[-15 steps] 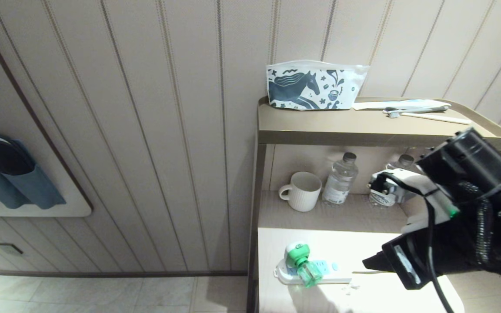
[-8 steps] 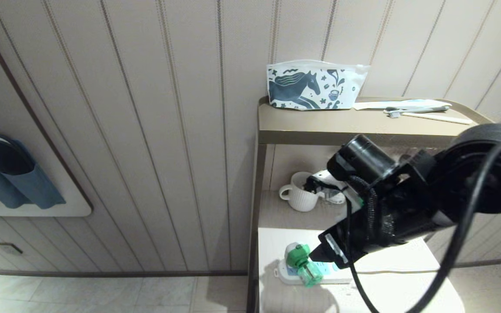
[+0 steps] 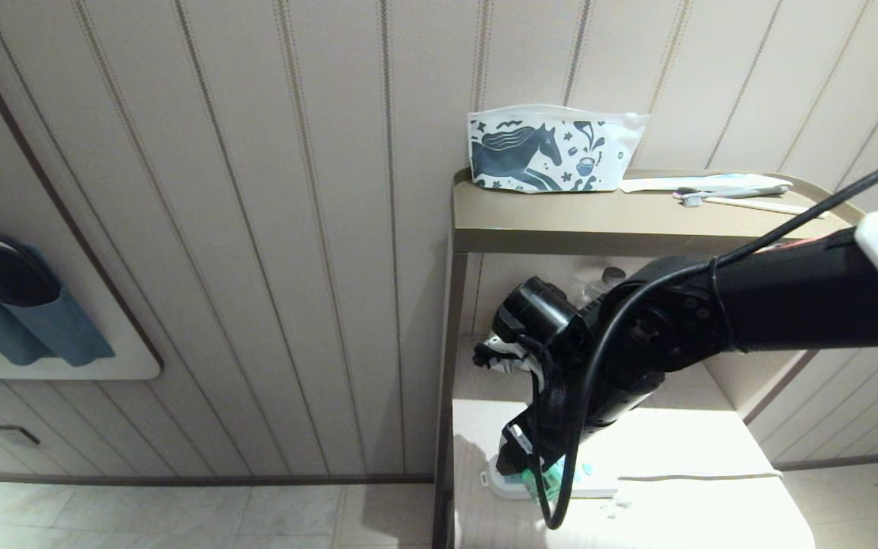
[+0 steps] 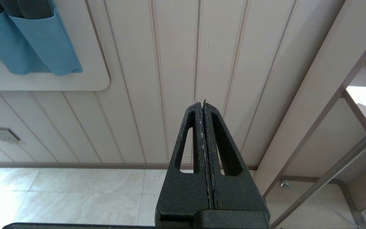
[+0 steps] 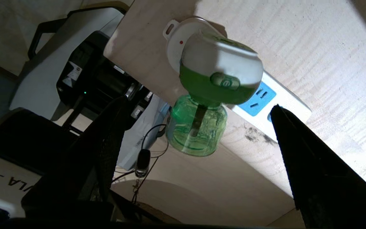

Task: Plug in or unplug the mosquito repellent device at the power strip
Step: Hold the socket with your left hand and unplug it with your right hand

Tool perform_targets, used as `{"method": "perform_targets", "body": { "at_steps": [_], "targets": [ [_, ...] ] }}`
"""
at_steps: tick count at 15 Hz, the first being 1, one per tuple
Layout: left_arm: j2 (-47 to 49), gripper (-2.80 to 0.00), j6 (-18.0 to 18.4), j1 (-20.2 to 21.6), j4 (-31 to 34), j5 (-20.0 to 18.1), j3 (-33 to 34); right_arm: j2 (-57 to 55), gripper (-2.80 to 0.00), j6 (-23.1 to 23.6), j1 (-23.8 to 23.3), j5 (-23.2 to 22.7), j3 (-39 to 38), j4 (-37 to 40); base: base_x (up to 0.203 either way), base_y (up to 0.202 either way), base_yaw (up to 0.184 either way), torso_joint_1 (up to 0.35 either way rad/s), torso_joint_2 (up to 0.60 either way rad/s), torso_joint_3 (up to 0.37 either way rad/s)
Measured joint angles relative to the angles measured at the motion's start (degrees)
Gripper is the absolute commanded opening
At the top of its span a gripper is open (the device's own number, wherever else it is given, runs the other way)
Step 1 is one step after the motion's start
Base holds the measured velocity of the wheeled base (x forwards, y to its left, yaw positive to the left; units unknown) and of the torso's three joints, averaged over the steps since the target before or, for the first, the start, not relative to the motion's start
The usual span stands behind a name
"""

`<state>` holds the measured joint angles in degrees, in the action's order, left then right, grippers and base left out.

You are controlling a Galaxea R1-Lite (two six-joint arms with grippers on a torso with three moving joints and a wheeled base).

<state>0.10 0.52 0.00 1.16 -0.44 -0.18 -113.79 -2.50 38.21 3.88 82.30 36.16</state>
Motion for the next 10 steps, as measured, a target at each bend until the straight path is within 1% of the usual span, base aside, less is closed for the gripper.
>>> {"method": "perform_targets", "body": {
  "at_steps": [2,4,10],
  "targets": [
    [0.00,-2.80,0.00,0.00,0.04,0.00,0.00,-1.47,0.00,0.74,-0.49,0.00,0.71,-0.02,0.000,0.000,0.000,0.000,0.00,0.000],
    [0.00,-2.80,0.00,0.00,0.02,0.00,0.00,-2.79,0.00,2.47,-1.30,-0.02,1.02,0.00,0.000,0.000,0.000,0.000,0.00,0.000],
    [0.00,-2.80,-0.01,0.00,0.00,0.01,0.00,-6.96,0.00,2.80,-1.85,-0.02,3.63,0.02,0.000,0.000,0.000,0.000,0.00,0.000]
  ]
}}
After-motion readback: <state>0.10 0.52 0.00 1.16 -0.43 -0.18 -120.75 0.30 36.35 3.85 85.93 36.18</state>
